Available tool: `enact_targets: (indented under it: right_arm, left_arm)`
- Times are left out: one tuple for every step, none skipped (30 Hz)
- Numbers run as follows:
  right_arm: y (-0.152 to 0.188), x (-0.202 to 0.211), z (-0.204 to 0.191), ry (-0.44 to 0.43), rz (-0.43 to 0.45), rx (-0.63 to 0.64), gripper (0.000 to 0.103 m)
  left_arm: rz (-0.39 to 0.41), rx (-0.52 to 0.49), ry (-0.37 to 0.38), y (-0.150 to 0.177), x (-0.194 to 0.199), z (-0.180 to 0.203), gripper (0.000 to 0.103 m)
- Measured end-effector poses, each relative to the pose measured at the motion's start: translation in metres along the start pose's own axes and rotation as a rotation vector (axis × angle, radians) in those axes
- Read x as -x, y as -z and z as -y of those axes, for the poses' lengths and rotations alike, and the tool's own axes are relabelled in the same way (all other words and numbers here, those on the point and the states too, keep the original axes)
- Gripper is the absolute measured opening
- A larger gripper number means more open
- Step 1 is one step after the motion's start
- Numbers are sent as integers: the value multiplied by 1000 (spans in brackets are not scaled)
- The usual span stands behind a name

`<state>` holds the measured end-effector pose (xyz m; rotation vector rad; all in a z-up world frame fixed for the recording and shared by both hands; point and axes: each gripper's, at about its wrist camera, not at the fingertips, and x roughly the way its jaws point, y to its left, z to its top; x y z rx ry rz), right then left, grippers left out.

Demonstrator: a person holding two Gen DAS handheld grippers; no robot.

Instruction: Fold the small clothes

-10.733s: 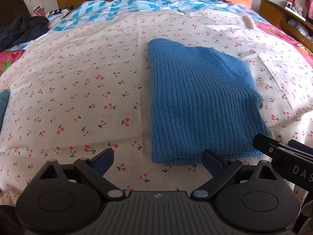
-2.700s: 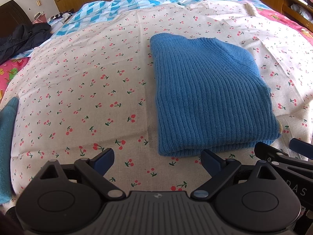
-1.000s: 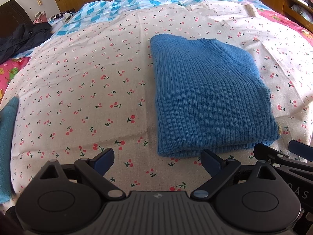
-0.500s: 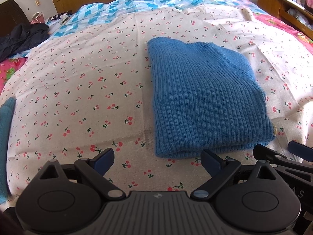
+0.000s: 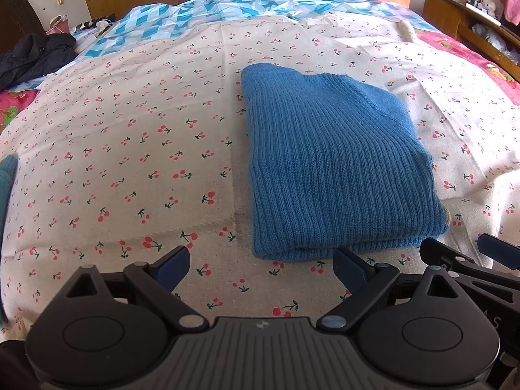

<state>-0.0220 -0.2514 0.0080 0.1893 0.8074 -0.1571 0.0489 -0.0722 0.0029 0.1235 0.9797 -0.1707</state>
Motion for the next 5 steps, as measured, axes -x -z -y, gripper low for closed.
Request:
enact_targets:
  right_arm:
    - [0, 0, 0, 1, 2, -1, 76]
    - [0, 1, 0, 1, 4, -2, 76]
    - [0, 1, 0, 2, 6, -2, 76]
    - [0, 1, -1, 4, 8, -2, 76]
    - [0, 1, -1, 5, 8, -1, 76]
  left_arm:
    - [3, 0, 1, 0, 0, 0, 98]
    - [5, 2, 1, 0, 1, 0, 98]
    - [5, 3, 2, 0, 1, 0, 98]
    - [4, 4, 2, 1, 1, 0, 98]
    - [2, 6, 3, 1, 0, 0, 98]
